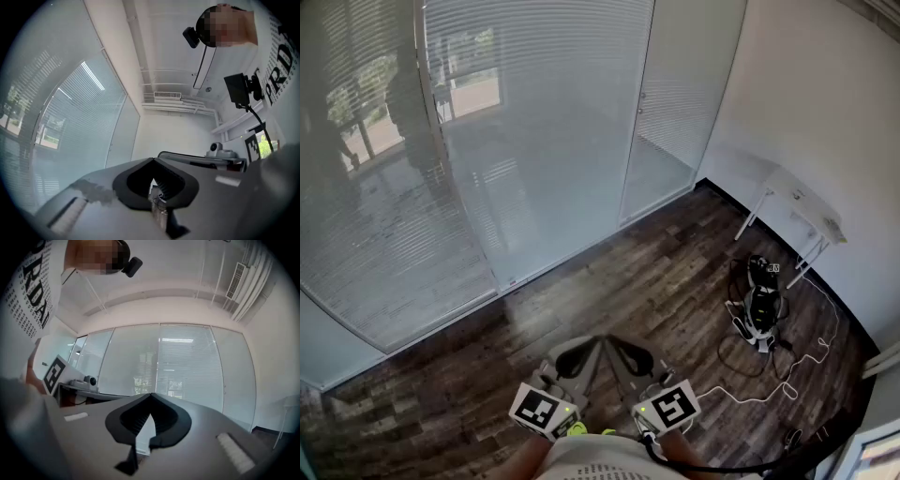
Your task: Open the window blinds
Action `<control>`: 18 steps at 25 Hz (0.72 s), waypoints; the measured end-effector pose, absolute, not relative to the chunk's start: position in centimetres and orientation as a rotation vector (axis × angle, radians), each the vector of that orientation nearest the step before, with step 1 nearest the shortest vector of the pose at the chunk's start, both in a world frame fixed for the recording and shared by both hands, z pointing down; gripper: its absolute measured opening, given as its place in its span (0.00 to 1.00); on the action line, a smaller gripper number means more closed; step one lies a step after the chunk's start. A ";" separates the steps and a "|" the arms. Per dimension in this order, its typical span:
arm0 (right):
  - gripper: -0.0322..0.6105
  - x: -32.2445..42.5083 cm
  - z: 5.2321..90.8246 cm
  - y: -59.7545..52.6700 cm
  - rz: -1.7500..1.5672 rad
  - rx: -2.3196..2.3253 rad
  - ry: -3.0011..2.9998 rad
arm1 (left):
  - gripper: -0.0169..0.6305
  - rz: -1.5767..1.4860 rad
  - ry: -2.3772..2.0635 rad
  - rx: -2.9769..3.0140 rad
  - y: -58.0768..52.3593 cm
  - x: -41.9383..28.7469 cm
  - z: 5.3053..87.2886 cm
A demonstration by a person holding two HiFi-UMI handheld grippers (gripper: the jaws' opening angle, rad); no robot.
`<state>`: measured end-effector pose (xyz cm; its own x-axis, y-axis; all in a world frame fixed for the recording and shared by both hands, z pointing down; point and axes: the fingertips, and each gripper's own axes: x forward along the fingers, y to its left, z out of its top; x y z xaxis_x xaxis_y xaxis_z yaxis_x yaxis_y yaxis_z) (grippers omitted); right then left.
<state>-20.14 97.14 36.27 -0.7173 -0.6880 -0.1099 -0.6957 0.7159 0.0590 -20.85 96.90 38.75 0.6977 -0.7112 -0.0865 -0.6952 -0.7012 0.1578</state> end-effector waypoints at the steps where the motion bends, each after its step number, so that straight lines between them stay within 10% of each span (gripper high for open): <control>1: 0.06 -20.1 36.2 97.2 0.147 -1.145 2.832 | 0.01 -0.211 -1.159 2.791 97.0 -20.9 38.8; 18: 0.06 -20.6 35.8 97.6 0.173 -1.129 2.824 | 0.01 -0.281 -1.202 2.813 97.3 -21.2 37.3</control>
